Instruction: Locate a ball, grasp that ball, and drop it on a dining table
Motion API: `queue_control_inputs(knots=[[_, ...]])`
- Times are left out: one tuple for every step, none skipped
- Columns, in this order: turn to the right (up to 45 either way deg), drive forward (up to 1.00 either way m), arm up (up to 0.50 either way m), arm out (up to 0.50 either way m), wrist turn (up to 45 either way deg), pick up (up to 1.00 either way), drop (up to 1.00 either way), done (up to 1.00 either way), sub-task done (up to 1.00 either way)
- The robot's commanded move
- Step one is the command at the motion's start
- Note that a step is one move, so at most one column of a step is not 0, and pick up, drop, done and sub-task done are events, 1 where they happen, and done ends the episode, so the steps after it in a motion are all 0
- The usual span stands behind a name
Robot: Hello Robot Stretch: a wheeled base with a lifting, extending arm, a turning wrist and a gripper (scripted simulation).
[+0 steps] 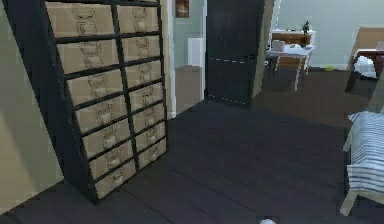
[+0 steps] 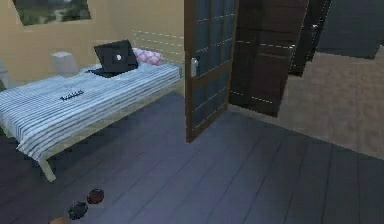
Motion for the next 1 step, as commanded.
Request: queue_control_inputs(knots=[[-45.0,0.0,0.0,0.0,0.0,0.0,0.0,0.0,0.0]])
